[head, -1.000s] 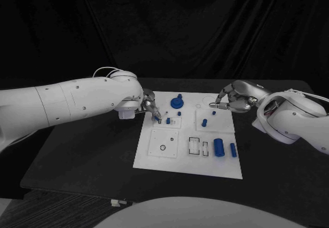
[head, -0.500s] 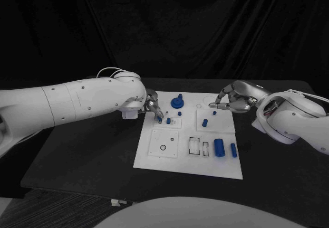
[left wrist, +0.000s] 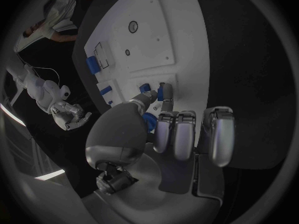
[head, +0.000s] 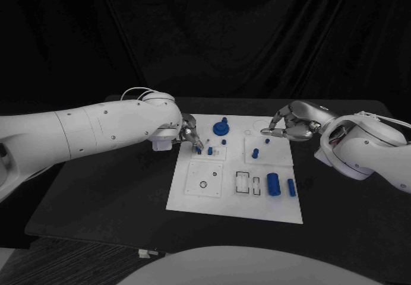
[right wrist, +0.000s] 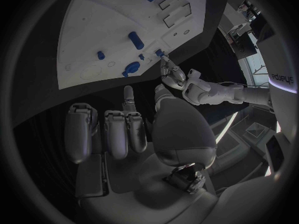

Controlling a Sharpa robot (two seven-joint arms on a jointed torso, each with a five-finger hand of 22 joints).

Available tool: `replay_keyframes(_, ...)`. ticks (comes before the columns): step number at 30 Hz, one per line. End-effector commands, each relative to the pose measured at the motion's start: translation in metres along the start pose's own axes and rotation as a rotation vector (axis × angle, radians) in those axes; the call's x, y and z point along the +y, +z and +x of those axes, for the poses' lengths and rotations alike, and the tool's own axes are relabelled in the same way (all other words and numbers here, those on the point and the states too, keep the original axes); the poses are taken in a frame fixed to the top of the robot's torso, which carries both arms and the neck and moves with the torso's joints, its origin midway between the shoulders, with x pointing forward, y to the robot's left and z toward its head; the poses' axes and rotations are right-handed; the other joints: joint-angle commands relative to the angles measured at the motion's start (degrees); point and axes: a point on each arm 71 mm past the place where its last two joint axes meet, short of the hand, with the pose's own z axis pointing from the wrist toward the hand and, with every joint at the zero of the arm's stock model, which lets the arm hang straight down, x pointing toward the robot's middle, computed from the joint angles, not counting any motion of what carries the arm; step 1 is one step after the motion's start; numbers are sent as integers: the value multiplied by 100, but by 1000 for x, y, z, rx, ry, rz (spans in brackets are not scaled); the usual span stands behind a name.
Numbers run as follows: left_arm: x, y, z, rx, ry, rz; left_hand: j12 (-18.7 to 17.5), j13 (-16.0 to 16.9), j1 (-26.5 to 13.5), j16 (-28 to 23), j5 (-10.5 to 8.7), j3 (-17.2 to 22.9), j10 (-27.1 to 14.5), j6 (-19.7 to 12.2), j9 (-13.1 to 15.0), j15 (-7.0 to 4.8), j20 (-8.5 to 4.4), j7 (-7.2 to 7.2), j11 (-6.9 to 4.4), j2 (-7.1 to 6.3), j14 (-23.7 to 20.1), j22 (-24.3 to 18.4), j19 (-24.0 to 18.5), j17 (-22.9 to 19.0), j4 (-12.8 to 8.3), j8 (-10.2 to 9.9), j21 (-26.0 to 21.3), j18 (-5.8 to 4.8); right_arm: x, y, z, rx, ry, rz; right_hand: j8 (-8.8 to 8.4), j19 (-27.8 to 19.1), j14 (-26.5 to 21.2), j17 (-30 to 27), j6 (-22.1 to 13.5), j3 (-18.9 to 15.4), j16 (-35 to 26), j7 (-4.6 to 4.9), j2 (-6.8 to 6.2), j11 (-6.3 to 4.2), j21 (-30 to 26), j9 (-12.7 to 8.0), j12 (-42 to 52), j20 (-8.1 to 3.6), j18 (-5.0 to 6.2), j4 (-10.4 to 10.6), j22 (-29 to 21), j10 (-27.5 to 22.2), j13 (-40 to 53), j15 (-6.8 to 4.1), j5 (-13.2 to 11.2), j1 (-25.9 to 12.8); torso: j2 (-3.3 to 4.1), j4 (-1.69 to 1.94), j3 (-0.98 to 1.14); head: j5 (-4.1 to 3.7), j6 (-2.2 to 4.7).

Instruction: Assemble the parts on the task board

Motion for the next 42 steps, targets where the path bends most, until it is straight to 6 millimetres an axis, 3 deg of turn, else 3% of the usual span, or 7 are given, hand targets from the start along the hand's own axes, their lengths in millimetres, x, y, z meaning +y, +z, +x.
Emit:
replay_keyframes(1, -2, 1, 1, 7, 3, 20, 124, 1500, -137, 76, -41, 363, 646, 43, 116, -136, -71, -15, -59, 27, 635, 1238, 265, 1527, 10, 135, -44, 28, -1, -1, 1, 4, -1, 13, 85, 144, 541, 1218, -81, 103, -88, -25, 29, -8, -90, 90, 95, 42, 121, 8, 1251, 568, 1534, 37, 102, 95, -3, -4, 0, 5, 0)
replay_keyframes(10, -2, 3, 1, 4, -1, 23, 124, 1500, -136, 76, -48, 371, 646, 42, 118, -136, -71, -17, -60, 30, 635, 1234, 261, 1527, 8, 136, -52, 30, -1, -1, 1, 4, -1, 11, 85, 144, 541, 1218, -81, 103, -88, -25, 29, -8, -90, 90, 95, 42, 121, 8, 1251, 568, 1534, 37, 102, 95, 1, -1, -8, 0, 0)
replay_keyframes(42, 3, 3, 5, 19, -1, 21, 124, 1500, -93, 76, -44, 443, 646, 20, 138, -139, -72, -21, -65, 16, 635, 1228, 252, 1527, -57, 137, -71, 34, -2, -1, 3, 12, -1, 18, 90, 142, 540, 1213, -82, 94, -91, -23, 43, -6, -99, 91, 95, 43, 123, 8, 1248, 568, 1534, 38, 100, 107, -2, 2, -4, -8, 0)
